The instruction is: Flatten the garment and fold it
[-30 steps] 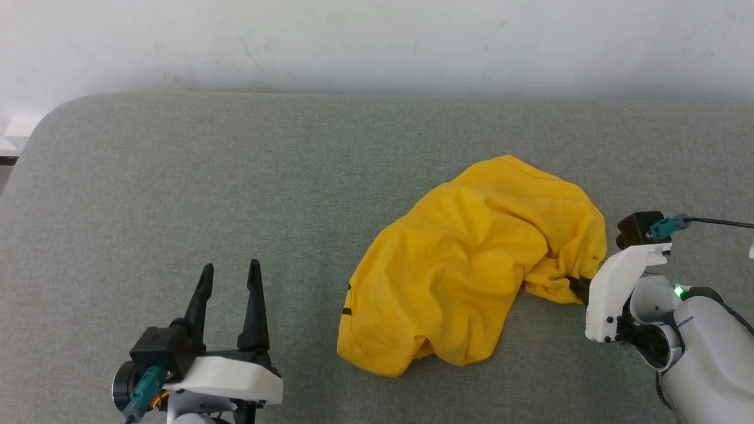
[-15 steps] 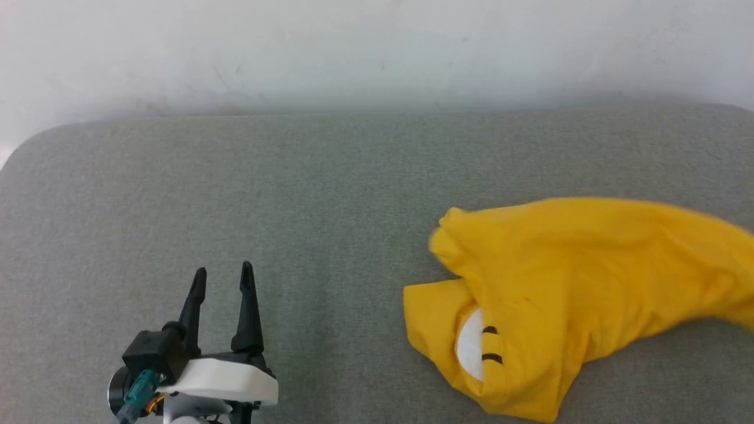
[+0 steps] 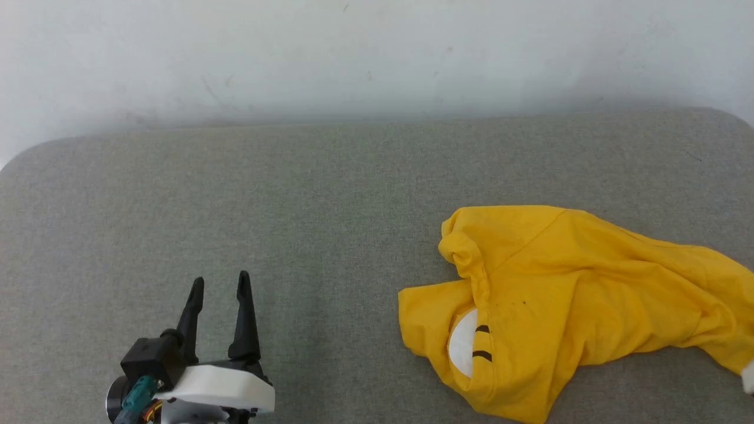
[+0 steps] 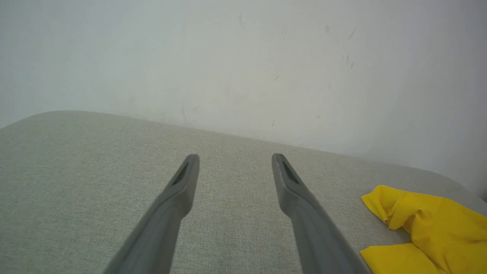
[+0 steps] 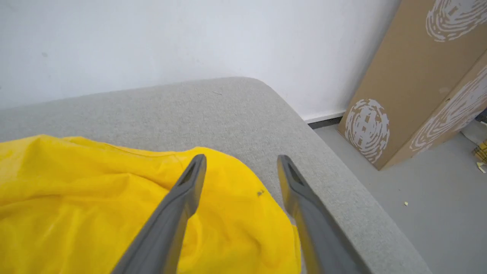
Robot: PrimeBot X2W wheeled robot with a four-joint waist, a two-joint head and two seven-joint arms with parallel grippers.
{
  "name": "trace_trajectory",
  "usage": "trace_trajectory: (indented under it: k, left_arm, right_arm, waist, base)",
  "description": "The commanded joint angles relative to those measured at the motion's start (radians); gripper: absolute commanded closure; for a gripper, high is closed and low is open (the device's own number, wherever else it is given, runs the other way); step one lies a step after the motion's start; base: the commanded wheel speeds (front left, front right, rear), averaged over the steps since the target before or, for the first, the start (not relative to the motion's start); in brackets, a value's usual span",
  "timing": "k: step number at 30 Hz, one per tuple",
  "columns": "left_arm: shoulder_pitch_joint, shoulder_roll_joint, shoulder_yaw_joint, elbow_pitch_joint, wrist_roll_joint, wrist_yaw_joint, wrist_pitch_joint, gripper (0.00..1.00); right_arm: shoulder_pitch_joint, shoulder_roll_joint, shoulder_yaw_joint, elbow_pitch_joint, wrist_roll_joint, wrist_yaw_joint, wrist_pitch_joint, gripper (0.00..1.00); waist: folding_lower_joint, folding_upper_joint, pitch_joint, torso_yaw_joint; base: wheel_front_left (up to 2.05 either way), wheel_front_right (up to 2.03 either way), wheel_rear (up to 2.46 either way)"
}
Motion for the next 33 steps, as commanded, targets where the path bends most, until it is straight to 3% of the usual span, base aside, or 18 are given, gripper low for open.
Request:
trace_trajectory:
  k: [1, 8, 16, 24, 33]
  left_arm:
    - [0.009, 0.002, 0.005, 0.006, 0.007, -0.004, -0.005, 0.00]
    - [0.024, 0.006, 0.004, 0.022, 0.003, -0.003, -0.003, 0.00]
    - [-0.021, 0.001, -0.069, 0.044, 0.020, -0.034, 0.044, 0.00]
    - [-0.284, -0.033, -0.281, 0.152, 0.070, -0.136, 0.201, 0.00]
    - [-0.627, -0.051, -0.427, 0.428, 0.039, -0.173, 0.363, 0.00]
  right_arm:
    - [0.004, 0.029, 0.010, -0.046, -0.020, -0.001, -0.031, 0.00]
    - [0.077, 0.132, 0.145, -0.284, -0.078, -0.001, -0.056, 0.00]
    - [0.177, 0.176, 0.284, -0.451, -0.072, -0.001, -0.010, 0.00]
    - [0.181, 0.188, 0.362, -0.566, -0.063, -0.001, 0.035, 0.00]
    - [0.128, 0.191, 0.407, -0.581, -0.049, -0.001, 0.025, 0.00]
  waist:
    - [0.0000, -0.0001, -0.011, -0.002]
    - [0.0000, -0.0001, -0.041, -0.008]
    - [0.0000, -0.0001, -0.057, -0.021]
    - [0.0000, -0.0001, -0.004, -0.088]
    - [0.0000, -0.0001, 0.111, -0.203]
  base:
    - [0.00, 0.00, 0.00]
    - [0.00, 0.00, 0.00]
    - [0.00, 0.00, 0.00]
    - [0.00, 0.00, 0.00]
    - [0.00, 0.00, 0.00]
